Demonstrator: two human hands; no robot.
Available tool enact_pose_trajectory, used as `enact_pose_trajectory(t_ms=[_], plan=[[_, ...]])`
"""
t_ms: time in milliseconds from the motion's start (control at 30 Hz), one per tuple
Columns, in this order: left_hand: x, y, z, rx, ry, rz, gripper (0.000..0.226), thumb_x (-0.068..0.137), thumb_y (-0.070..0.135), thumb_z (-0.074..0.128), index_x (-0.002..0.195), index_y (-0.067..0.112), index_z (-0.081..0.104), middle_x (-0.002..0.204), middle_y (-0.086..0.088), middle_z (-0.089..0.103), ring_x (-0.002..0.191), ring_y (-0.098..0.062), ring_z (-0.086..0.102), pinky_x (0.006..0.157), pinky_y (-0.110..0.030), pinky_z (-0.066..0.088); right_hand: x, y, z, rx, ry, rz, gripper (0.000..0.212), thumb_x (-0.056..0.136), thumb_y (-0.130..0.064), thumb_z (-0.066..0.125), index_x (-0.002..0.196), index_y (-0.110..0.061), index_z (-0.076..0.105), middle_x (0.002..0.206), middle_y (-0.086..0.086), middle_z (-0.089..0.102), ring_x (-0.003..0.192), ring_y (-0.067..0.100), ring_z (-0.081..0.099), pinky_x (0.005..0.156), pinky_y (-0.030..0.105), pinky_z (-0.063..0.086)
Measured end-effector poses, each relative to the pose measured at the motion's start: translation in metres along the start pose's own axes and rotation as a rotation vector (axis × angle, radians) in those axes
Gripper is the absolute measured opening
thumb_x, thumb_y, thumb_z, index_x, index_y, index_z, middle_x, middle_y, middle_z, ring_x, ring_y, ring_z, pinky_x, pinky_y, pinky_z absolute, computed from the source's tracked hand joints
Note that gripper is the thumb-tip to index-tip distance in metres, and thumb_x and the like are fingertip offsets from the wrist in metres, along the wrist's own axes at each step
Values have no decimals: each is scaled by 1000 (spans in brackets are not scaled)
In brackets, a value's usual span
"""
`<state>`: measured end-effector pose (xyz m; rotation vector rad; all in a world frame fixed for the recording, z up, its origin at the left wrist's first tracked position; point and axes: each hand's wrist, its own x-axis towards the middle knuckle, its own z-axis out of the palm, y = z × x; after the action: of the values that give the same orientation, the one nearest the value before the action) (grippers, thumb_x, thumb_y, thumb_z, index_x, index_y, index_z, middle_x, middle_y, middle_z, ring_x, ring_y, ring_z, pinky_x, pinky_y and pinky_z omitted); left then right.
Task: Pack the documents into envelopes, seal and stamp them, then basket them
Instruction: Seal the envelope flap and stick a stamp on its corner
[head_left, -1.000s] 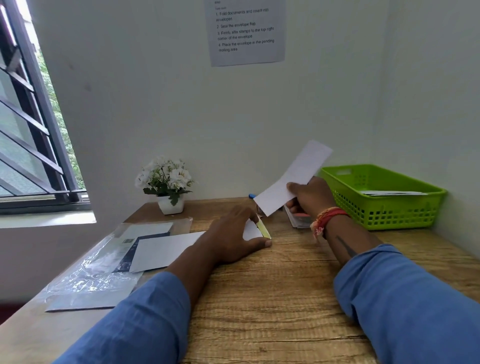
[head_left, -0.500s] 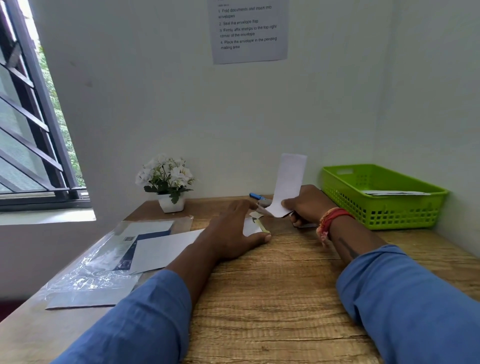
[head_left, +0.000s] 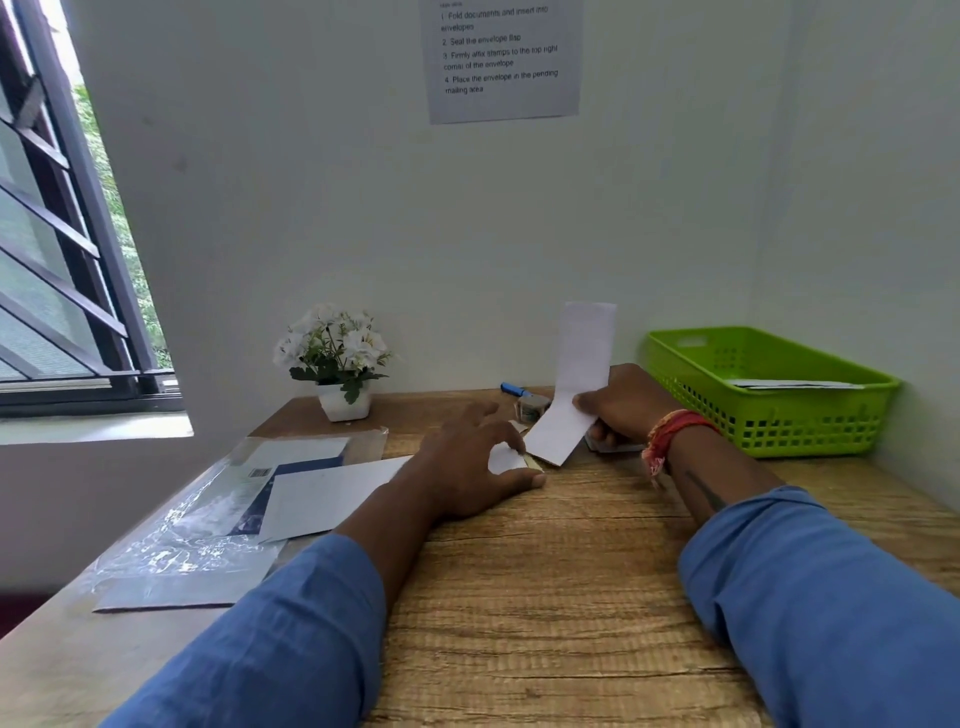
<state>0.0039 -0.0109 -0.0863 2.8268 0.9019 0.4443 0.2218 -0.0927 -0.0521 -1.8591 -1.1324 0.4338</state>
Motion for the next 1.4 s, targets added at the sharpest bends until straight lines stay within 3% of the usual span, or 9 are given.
enact_pose_trajectory(t_ms=[133, 433, 567, 733, 900, 1033, 1133, 1233, 1400], plan=[[0, 2, 1, -2, 67, 38, 60, 77, 78, 61, 122, 38, 53, 147, 11, 43, 134, -14, 38, 105, -36, 36, -2, 0, 7, 53, -65, 40, 21, 91, -16, 65, 107, -2, 67, 57, 9, 66, 44, 19, 56, 49, 27, 48], [2, -1, 3, 1, 104, 11, 56, 75, 80, 62, 113, 41, 50, 138, 11, 48, 122, -13, 44, 101, -41, 45, 2, -6, 33, 311, -183, 215, 27, 87, -13, 75, 109, -1, 65, 71, 11, 71, 42, 13, 55, 43, 24, 43], [3, -3, 5, -1, 104, 10, 69, 73, 83, 59, 126, 40, 48, 141, 11, 48, 124, -13, 45, 102, -44, 46, 7, 2, 36, 331, -301, 291, 31, 78, -20, 82, 103, -6, 71, 82, 11, 62, 48, 12, 40, 40, 24, 27], [4, -6, 6, -29, 126, 21, 87, 71, 86, 54, 142, 40, 38, 150, 13, 43, 134, -13, 41, 108, -46, 42, 3, 3, 42, 488, -391, 326, 33, 83, -15, 79, 113, -7, 67, 95, 11, 66, 48, 8, 41, 34, 19, 26], [4, -7, 7, -52, 143, -3, 88, 71, 85, 56, 143, 39, 37, 148, 13, 44, 133, -13, 42, 106, -47, 44, 5, 1, 31, 575, -248, 330, 31, 91, -39, 68, 101, -9, 69, 83, 9, 69, 43, 9, 44, 33, 15, 25], [5, -5, 6, -65, 154, -17, 89, 71, 84, 58, 145, 40, 35, 150, 14, 40, 134, -12, 40, 107, -46, 43, 18, 13, 22, 464, 20, 287, 26, 91, -27, 61, 106, -6, 63, 89, 16, 74, 41, 15, 47, 38, 18, 29], [4, -6, 6, -64, 159, -11, 89, 73, 83, 59, 147, 39, 34, 152, 15, 38, 137, -11, 37, 109, -43, 41, 13, 11, 28, 396, -110, 325, 21, 87, -23, 68, 98, -5, 64, 70, 11, 64, 41, 15, 42, 37, 18, 27], [4, -6, 6, -34, 157, -12, 89, 75, 82, 58, 148, 38, 34, 153, 12, 38, 139, -13, 36, 110, -41, 38, 7, 4, 35, 353, -222, 335, 23, 87, -21, 71, 101, -3, 65, 74, 11, 65, 44, 14, 45, 37, 20, 29], [3, -4, 2, -19, 74, -45, 95, 71, 86, 58, 149, 40, 31, 156, 10, 35, 140, -17, 35, 110, -44, 37, 3, 1, 29, 259, -184, 318, 19, 89, -20, 71, 95, -2, 68, 54, 6, 61, 38, 14, 42, 37, 21, 32]])
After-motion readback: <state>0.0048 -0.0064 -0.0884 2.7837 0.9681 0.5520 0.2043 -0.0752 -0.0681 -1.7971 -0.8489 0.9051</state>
